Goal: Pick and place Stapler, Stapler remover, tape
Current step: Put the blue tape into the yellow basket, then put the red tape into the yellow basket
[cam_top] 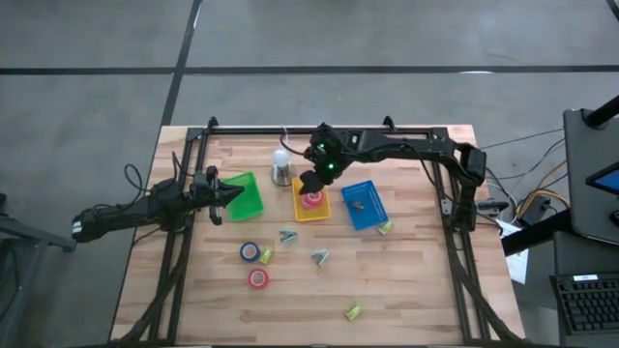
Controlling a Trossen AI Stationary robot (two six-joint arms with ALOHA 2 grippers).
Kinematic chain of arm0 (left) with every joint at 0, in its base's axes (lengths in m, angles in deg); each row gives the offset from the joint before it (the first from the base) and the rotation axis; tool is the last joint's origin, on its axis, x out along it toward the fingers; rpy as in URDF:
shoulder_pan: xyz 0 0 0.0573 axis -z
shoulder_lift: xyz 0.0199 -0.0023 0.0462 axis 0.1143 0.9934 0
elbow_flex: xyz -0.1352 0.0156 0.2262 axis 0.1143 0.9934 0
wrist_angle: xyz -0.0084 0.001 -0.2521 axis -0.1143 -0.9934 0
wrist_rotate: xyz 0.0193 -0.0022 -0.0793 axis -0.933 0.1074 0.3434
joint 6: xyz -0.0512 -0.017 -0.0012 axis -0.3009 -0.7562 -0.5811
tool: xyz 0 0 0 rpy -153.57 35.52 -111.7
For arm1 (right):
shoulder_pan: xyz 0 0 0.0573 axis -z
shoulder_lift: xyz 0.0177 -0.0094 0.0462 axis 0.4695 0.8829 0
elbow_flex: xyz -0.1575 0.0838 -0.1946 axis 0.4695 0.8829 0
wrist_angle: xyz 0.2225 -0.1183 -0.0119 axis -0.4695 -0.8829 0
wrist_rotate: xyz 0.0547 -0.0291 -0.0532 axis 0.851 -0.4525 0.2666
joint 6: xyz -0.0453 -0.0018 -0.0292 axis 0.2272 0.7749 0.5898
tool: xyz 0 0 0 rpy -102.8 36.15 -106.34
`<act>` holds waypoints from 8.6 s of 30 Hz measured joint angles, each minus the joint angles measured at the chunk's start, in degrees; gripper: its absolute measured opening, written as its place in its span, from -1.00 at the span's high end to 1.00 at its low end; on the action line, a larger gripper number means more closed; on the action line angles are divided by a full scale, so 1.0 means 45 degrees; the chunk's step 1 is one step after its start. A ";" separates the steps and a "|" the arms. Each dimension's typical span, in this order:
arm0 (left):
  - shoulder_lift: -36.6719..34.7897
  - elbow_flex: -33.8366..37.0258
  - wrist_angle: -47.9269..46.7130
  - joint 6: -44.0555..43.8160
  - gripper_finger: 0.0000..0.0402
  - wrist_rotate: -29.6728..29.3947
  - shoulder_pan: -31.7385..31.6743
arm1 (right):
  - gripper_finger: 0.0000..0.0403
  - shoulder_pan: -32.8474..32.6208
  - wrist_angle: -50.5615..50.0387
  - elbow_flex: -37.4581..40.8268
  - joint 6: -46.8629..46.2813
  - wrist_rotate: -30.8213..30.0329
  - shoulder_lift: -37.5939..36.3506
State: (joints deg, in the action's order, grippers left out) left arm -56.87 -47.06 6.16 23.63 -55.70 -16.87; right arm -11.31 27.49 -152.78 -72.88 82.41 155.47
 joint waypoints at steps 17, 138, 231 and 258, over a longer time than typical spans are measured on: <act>0.0206 -0.0050 0.3231 -1.2769 0.88 -0.0652 0.0008 | 0.03 -0.0098 0.0249 0.0000 -0.0523 -0.0018 0.0010; 2.0658 -1.4377 -0.4634 0.1041 0.07 -0.3904 0.1748 | 0.66 0.0194 -0.6347 0.0393 0.1554 -0.5750 -0.4080; 1.8054 -1.1846 -0.1962 -0.1803 0.73 0.1556 -0.0855 | 0.74 0.0179 -0.5550 0.1206 0.1290 -0.6046 -0.4065; 1.6772 -1.1790 -0.3593 -0.3017 0.69 0.2084 -0.1078 | 0.72 0.0179 -0.5426 0.1221 0.1153 -0.6080 -0.4065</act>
State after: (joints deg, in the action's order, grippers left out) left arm 18.61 -100.11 -10.01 10.06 -46.33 -21.72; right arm -10.50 3.07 -147.28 -67.69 55.05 137.17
